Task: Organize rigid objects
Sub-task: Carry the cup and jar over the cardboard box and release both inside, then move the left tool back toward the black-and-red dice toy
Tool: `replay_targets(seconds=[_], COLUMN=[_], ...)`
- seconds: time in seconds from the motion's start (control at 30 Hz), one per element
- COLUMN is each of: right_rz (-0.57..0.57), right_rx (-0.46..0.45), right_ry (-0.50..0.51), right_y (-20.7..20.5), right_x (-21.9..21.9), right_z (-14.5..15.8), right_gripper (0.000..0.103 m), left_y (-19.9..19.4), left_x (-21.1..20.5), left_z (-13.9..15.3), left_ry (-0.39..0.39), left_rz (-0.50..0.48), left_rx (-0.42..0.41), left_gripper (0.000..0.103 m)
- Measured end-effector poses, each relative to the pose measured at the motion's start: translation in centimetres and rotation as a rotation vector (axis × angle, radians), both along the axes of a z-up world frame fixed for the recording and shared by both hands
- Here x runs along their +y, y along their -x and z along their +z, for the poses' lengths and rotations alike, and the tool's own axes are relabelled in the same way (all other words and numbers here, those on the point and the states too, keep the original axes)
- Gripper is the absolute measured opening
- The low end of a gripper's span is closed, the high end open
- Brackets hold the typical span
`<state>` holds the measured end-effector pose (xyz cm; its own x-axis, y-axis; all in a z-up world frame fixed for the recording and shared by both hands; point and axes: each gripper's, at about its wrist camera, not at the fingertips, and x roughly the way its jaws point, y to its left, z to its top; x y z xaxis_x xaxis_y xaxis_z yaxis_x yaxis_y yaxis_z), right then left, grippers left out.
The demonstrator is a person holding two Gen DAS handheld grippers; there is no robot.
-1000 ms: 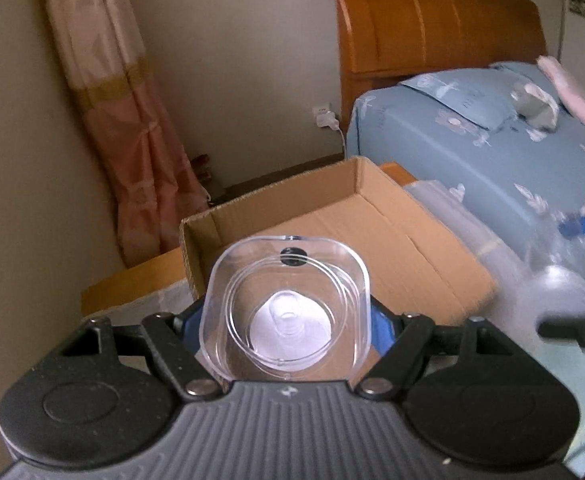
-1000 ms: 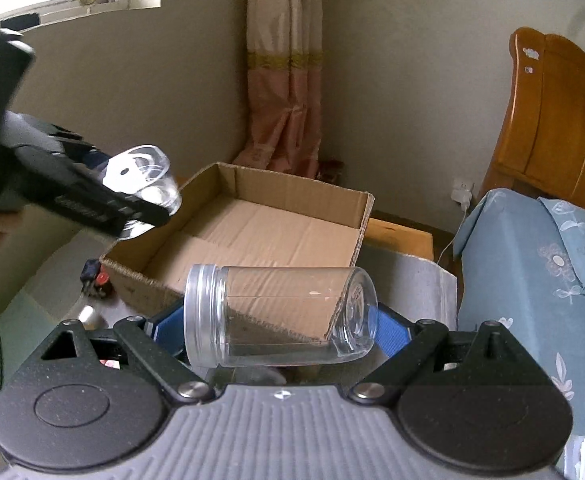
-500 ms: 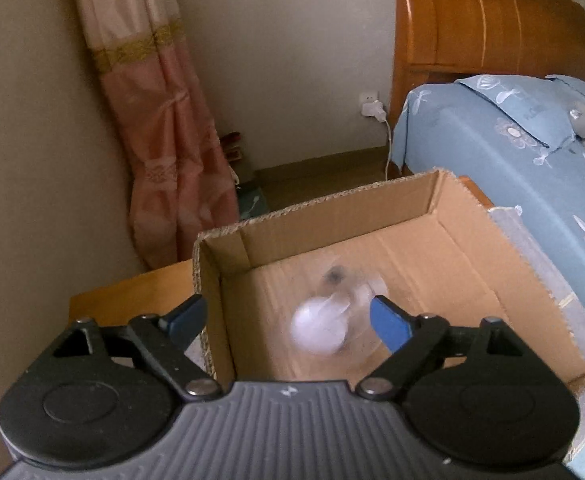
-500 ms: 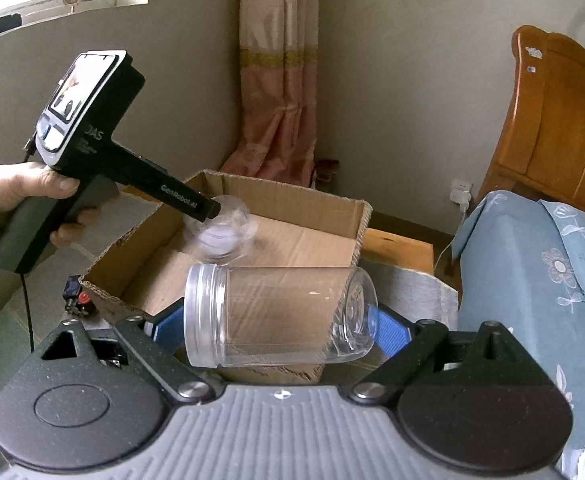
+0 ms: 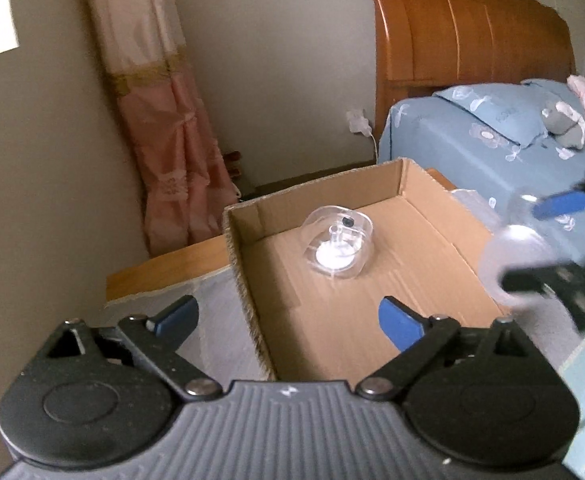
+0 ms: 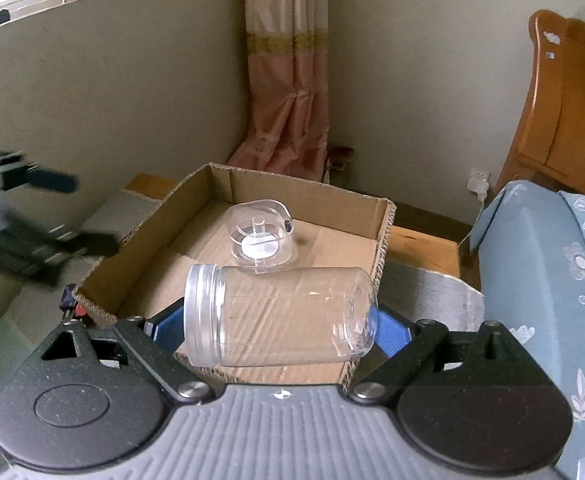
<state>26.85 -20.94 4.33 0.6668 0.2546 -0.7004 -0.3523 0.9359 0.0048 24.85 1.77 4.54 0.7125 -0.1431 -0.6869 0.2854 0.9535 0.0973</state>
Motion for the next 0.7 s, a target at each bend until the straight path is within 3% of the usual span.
replay_targets(seconds=[0.23,0.47,0.53,0.7], right_rz=[0.001,-0.017,-0.025,-0.019], right_rx=[0.022,0.023,0.013,-0.008], right_ry=[0.020,0.048,0.051,0.071], right_y=[-3.1,-5.5,-6.2,-5.5], right_x=[0.7,1.4,1.5,1.9], right_z=[-0.7,-1.0,-1.2,-1.1], right_gripper=[0.095,0.096,0.101,0.103], left_y=[2.7,4.2,4.5,5.3], left_x=[2.1,3.4,3.5,3.6], left_z=[-0.2,-1.2,-1.6,-2.4], left_ry=[0.009,0.066,0.055,0.052], left_rz=[0.057,0.085,0.087,0.090], left_rx=[-0.010,0.013,0.016,0.033], left_gripper=[0.100,0.100,0.100,0.100])
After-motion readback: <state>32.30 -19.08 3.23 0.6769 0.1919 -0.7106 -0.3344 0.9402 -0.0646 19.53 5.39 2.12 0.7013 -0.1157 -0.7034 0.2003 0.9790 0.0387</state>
